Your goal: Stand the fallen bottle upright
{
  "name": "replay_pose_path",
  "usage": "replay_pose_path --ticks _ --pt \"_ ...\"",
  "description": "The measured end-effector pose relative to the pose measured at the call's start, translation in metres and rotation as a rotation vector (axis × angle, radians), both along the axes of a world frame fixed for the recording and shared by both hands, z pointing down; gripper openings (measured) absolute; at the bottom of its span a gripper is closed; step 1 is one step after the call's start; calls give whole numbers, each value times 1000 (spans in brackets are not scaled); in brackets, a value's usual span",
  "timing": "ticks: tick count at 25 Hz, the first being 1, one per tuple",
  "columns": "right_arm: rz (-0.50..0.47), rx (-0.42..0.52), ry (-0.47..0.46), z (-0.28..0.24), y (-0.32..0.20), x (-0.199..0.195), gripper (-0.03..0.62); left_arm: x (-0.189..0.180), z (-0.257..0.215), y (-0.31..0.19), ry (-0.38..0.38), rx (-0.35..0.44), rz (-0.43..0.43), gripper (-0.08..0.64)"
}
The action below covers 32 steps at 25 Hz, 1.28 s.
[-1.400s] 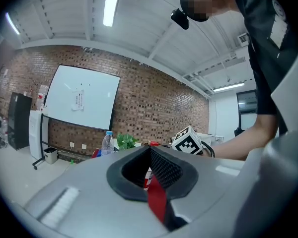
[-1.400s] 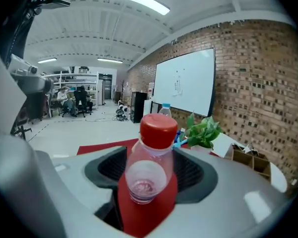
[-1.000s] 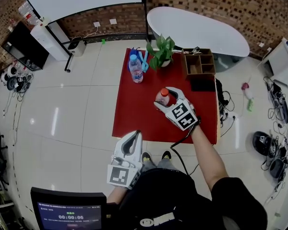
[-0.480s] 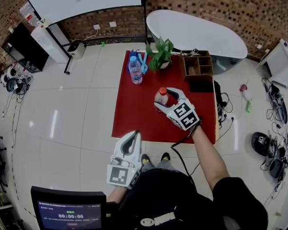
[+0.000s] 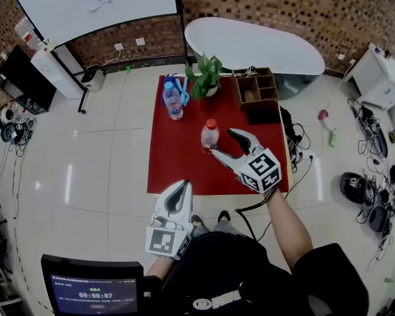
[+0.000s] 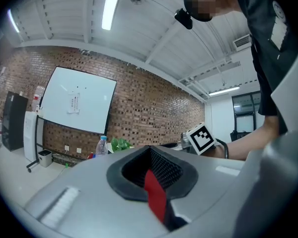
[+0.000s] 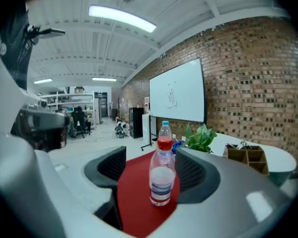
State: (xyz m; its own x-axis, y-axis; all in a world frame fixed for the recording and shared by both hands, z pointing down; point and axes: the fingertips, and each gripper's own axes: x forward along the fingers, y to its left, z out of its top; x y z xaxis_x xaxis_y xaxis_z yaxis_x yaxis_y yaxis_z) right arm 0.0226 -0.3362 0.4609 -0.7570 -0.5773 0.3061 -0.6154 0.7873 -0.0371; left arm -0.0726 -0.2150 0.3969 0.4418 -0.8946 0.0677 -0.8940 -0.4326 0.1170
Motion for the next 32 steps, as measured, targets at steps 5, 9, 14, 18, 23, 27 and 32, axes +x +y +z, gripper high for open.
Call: replay_pose_path --ticks 5,9,14,18,23,27,32 --pt "86 -45 -202 -20 70 10 3 9 -1 4 21 31 55 5" --pt "73 -54 -171 -10 106 2 3 19 -3 6 25 36 96 5" --pt "87 -52 -177 -14 121 0 3 25 -1 14 30 29 141 5" --pt "116 -67 -186 -13 127 0 3 23 2 19 46 14 163 5" --pt "123 -81 -175 -10 142 -8 3 16 9 32 25 -22 170 5" --pt "94 -125 -233 -5 167 -7 3 23 10 58 23 -13 169 5" --pt "36 -105 -198 -3 219 -6 3 33 6 100 2 -15 121 5"
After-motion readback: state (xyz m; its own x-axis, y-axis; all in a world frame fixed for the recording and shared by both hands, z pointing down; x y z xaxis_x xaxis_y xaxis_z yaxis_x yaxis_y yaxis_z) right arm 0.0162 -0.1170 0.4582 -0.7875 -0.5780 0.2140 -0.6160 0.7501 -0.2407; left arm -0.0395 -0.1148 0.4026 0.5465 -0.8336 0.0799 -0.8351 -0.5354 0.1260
